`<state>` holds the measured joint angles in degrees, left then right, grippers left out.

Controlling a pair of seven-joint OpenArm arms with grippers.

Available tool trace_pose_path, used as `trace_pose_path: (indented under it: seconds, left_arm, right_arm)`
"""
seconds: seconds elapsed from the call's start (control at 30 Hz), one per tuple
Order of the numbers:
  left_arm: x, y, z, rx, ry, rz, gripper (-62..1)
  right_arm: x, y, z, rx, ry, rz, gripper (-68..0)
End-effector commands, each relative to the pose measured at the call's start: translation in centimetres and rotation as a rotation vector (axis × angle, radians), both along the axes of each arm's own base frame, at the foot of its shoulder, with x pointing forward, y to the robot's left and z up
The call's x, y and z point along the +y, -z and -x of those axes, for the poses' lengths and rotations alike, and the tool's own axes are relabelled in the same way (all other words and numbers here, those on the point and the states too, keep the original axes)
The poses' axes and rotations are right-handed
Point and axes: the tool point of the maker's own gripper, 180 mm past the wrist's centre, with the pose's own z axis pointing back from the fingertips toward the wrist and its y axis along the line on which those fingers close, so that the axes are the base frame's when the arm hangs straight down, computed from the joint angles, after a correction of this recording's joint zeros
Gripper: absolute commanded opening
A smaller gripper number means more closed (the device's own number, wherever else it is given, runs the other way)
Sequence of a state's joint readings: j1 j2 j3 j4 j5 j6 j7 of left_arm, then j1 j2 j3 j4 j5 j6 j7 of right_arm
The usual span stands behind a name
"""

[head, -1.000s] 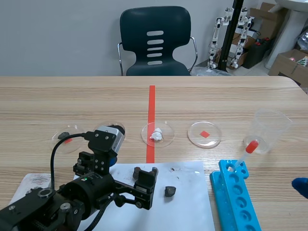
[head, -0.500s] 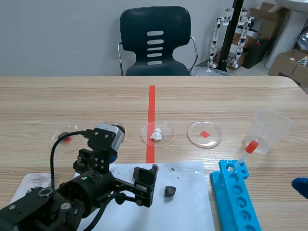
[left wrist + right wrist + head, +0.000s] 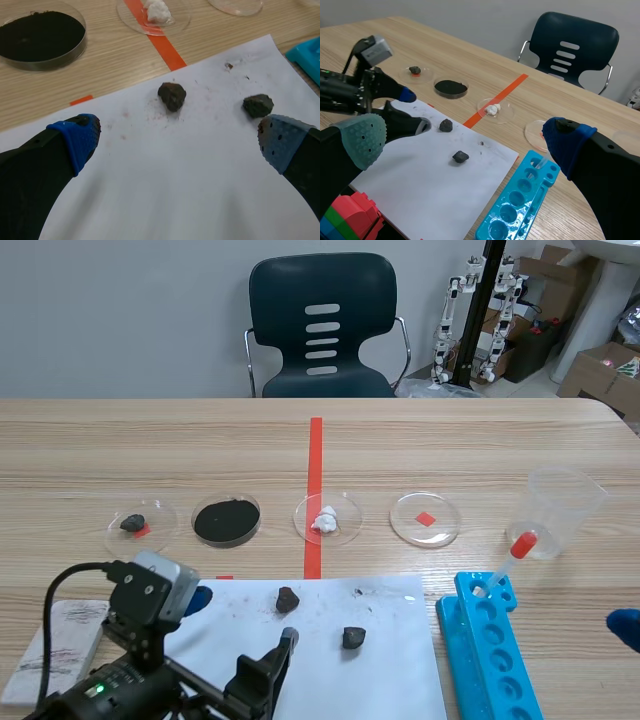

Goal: Return to the home posture

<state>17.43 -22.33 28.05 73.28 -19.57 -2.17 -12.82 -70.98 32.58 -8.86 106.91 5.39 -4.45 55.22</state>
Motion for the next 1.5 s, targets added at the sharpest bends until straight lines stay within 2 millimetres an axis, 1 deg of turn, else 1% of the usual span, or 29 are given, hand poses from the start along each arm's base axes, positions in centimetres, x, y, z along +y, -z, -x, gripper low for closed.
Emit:
trace_pose_path:
  seconds: [0.0,0.13,0.27,0.3,0.37,0.6,0.73,0.9,1.0,1.1,1.23,1.4,1.47]
  left_arm:
    - [0.4,-1.7,0.2,-0.04,-0.006,0.021,1.4]
    - [2.4,-3.2,1.7,-0.048,-0.032,-0.008,1.4]
    - [4.5,-5.5,2.6,-0.076,-0.08,-0.04,1.4]
    - [5.0,-6.4,2.8,-0.088,-0.087,-0.051,1.4]
    - [5.6,-7.4,3.2,-0.104,-0.09,-0.08,1.4]
    - [9.3,-11.8,3.6,-0.178,-0.218,-0.269,1.4]
    - [10.4,-13.6,4.0,-0.195,-0.241,-0.3,1.4]
    - [12.4,-14.2,4.9,-0.194,-0.301,-0.338,1.4]
    - [13.2,-14.4,5.6,-0.2,-0.327,-0.347,1.4]
    - [13.2,-14.6,6.3,-0.201,-0.336,-0.338,1.4]
    - [13.3,-14.2,7.1,-0.175,-0.354,-0.328,1.4]
    - [13.5,-14.1,7.4,-0.161,-0.405,-0.306,1.4]
    - [13.2,-14.0,7.6,-0.152,-0.404,-0.287,1.4]
  right_arm:
    - [0.2,-1.0,-0.4,-0.036,-0.006,-0.018,0.4]
    - [0.2,-1.0,-0.4,-0.036,-0.006,-0.018,0.4]
    - [0.2,-1.0,-0.4,-0.036,-0.006,-0.018,0.4]
    - [0.2,-1.0,-0.4,-0.036,-0.006,-0.018,0.4]
    - [0.2,-1.0,-0.4,-0.036,-0.006,-0.018,0.4]
    - [0.2,-1.0,-0.4,-0.036,-0.006,-0.018,0.4]
    - [0.2,-1.0,-0.4,-0.036,-0.006,-0.018,0.4]
    - [0.2,-1.0,-0.4,-0.036,-0.006,-0.018,0.4]
    - [0.2,-1.0,-0.4,-0.036,-0.006,-0.018,0.4]
    - [0.2,-1.0,-0.4,-0.036,-0.006,-0.018,0.4]
    - [0.2,-1.0,-0.4,-0.036,-0.006,-0.018,0.4]
    - [0.2,-1.0,-0.4,-0.036,-0.006,-0.018,0.4]
    - [0.2,-1.0,-0.4,-0.036,-0.006,-0.018,0.4]
